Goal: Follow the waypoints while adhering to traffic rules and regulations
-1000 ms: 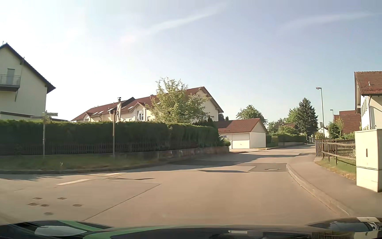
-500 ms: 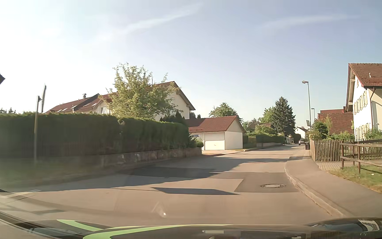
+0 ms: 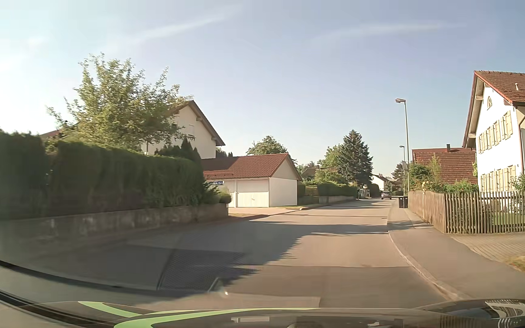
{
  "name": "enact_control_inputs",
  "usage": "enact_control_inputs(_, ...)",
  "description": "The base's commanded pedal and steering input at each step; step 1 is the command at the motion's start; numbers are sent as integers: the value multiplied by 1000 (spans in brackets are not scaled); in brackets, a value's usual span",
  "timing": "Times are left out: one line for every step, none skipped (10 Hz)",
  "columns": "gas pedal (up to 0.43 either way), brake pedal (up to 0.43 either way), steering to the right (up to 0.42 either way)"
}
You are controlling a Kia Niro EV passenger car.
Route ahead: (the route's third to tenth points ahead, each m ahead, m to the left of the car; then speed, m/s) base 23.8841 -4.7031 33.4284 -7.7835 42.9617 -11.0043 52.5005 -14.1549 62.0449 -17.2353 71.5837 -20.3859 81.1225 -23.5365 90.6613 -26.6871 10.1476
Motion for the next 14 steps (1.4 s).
enact_control_inputs(177, 0, 102)
enact_control_inputs(177, 0, 101)
enact_control_inputs(177, 0, 101)
enact_control_inputs(177, 0, 96)
enact_control_inputs(189, 0, 89)
enact_control_inputs(189, 0, 83)
enact_control_inputs(197, 0, 81)
enact_control_inputs(209, 0, 80)
enact_control_inputs(209, 0, 77)
enact_control_inputs(209, 0, 72)
enact_control_inputs(209, 0, 68)
enact_control_inputs(209, 0, 63)
enact_control_inputs(209, 0, 56)
enact_control_inputs(209, 0, 48)
